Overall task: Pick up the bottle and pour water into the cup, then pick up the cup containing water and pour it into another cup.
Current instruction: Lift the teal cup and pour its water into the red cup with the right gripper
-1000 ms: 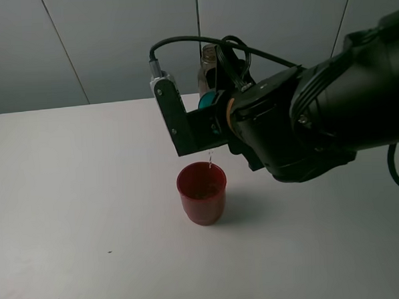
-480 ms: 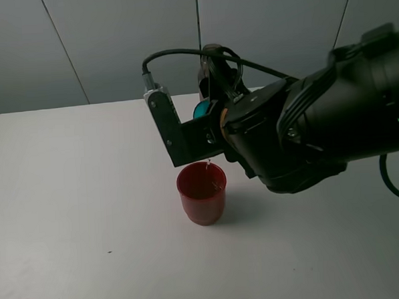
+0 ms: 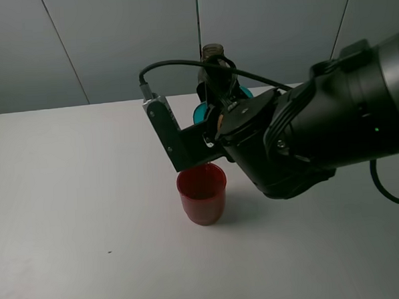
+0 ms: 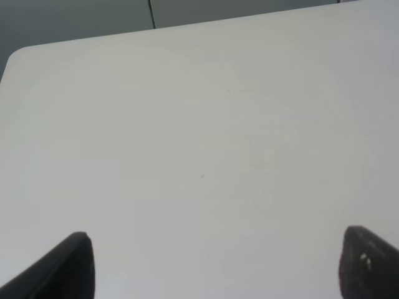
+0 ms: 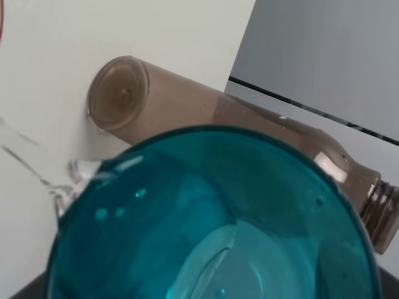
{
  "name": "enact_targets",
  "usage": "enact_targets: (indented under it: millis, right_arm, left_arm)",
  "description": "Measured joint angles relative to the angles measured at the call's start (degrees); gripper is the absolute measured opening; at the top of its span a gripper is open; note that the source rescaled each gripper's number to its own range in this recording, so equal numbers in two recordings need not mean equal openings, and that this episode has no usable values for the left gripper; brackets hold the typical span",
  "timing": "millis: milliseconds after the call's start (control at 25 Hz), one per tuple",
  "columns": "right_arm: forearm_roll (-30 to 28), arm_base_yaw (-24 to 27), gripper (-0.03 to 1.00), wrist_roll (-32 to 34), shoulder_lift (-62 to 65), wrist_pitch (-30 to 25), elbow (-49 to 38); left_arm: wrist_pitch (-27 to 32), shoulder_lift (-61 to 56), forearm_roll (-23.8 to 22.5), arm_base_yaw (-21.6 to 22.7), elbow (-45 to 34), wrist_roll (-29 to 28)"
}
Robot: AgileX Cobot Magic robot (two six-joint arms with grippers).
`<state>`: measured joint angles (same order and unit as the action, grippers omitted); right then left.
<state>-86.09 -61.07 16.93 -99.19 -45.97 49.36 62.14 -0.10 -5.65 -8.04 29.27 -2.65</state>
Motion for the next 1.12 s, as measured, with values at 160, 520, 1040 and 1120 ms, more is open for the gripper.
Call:
enact_targets:
  millis: [160, 520, 1040, 1120]
  right_arm:
    - [-0.14, -0.77, 0.09, -0.22, -0.26, -1.04, 0.00]
    - [-1.49, -1.71, 0.09, -0.25, -1.60, -2.33, 0.00]
    - [-4.62, -4.00, 0.09, -0.35, -2.37, -3.18, -1.43]
    - [-5.69, -4.00, 0.09, -0.22, -2.37, -3.44, -2.29]
  left_arm:
    - [0.00, 0.00, 0.00, 0.00, 0.00, 0.00]
    - [0.00, 0.00, 0.00, 0.00, 0.00, 0.00]
    - [0.00, 0.00, 0.00, 0.00, 0.00, 0.00]
    - [0.00, 0.00, 0.00, 0.00, 0.00, 0.00]
